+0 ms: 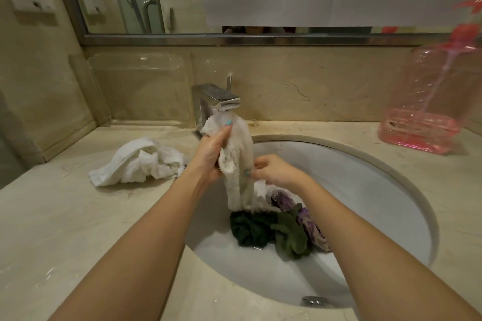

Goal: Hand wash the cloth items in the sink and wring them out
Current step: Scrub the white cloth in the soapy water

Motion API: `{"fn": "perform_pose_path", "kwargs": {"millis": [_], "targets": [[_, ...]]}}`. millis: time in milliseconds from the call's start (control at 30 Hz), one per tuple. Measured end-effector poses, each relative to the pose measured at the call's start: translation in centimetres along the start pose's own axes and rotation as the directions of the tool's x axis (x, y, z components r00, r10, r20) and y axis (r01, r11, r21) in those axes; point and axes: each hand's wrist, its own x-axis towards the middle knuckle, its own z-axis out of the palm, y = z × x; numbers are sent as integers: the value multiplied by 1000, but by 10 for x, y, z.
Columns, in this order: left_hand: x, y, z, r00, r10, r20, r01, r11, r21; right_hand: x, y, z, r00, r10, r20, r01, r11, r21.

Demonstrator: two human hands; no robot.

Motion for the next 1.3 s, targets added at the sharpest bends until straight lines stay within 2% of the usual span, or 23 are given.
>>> {"fn": "perform_pose_path", "kwargs": {"millis": [67, 133, 200, 233, 267, 333, 400, 467, 533, 567, 633, 667, 700, 767, 833, 867, 900, 967, 1000, 1033, 1133, 1200, 1300], "targets": [[-1, 1, -7, 998, 65, 1, -64, 988, 137, -3, 2, -10, 998, -33, -59, 42, 987, 158], [-2, -1, -14, 991, 126, -41, -95, 890, 446, -7, 4, -25, 1000, -27, 1, 24, 879, 476], [-4, -5, -17, 992, 113, -50, -30, 612, 790, -9, 6, -36, 998, -59, 20, 33, 768, 640], [-5, -7, -18, 996, 75, -54, 11, 483, 876, -9, 5, -39, 997, -76, 11, 47, 728, 684], [-6, -7, -16, 998, 28, -55, 38, 414, 910, -10, 4, -41, 996, -88, -3, 63, 687, 724], [-9, -3, -11, 999, -47, -26, 44, 433, 901, -10, 3, -45, 992, -122, -29, 98, 609, 787], [-11, 2, -10, 995, -97, 23, 31, 520, 854, -10, 3, -51, 989, -132, -63, 130, 593, 795], [-10, 4, -14, 990, -129, 52, 25, 537, 843, -9, 2, -53, 987, -115, -116, 163, 671, 724], [-6, 1, -21, 994, -111, 23, 35, 497, 867, -6, 0, -48, 970, -85, -228, 204, 793, 573], [-4, 0, -23, 996, -92, 12, 31, 445, 895, -5, -1, -45, 948, -76, -310, 220, 859, 462], [0, -1, -21, 998, -67, 3, 13, 236, 972, -1, 2, -42, 887, -68, -457, 191, 954, 229], [2, -2, -19, 998, -59, 3, 6, 148, 989, 2, 4, -42, 855, -53, -515, 147, 979, 144], [5, -3, -18, 999, -48, -5, 10, 107, 994, 3, 5, -42, 814, -33, -580, 88, 994, 68], [6, -3, -14, 1000, -13, -20, 21, 100, 995, 2, 7, -43, 743, -17, -669, -14, 999, -41], [5, -3, -12, 994, 108, 13, -21, 75, 997, -2, 9, -46, 758, -23, -652, -80, 989, -128], [5, -2, -12, 978, 203, 39, -60, 97, 993, -3, 12, -48, 793, -20, -609, -85, 986, -144], [5, -2, -14, 957, 288, 43, -104, 198, 975, -5, 13, -50, 838, -12, -545, -71, 989, -131], [4, 1, -15, 953, 292, -75, -109, 566, 817, -7, 15, -52, 918, 10, -396, -43, 996, -74], [4, 3, -17, 959, 249, -137, -86, 713, 696, -9, 14, -54, 946, 8, -324, -25, 998, -49], [4, 4, -19, 955, 232, -183, -81, 800, 595, -10, 13, -55, 970, 8, -244, -7, 1000, 7], [2, 9, -20, 919, 316, -237, -155, 840, 520, -9, 14, -59, 996, 87, 17, -88, 969, 230], [0, 10, -18, 909, 323, -263, -163, 858, 487, -10, 18, -59, 984, 145, 98, -158, 978, 133], [0, 10, -18, 892, 285, -349, -137, 909, 393, -14, 20, -58, 984, 175, 32, -174, 984, -49]]}}
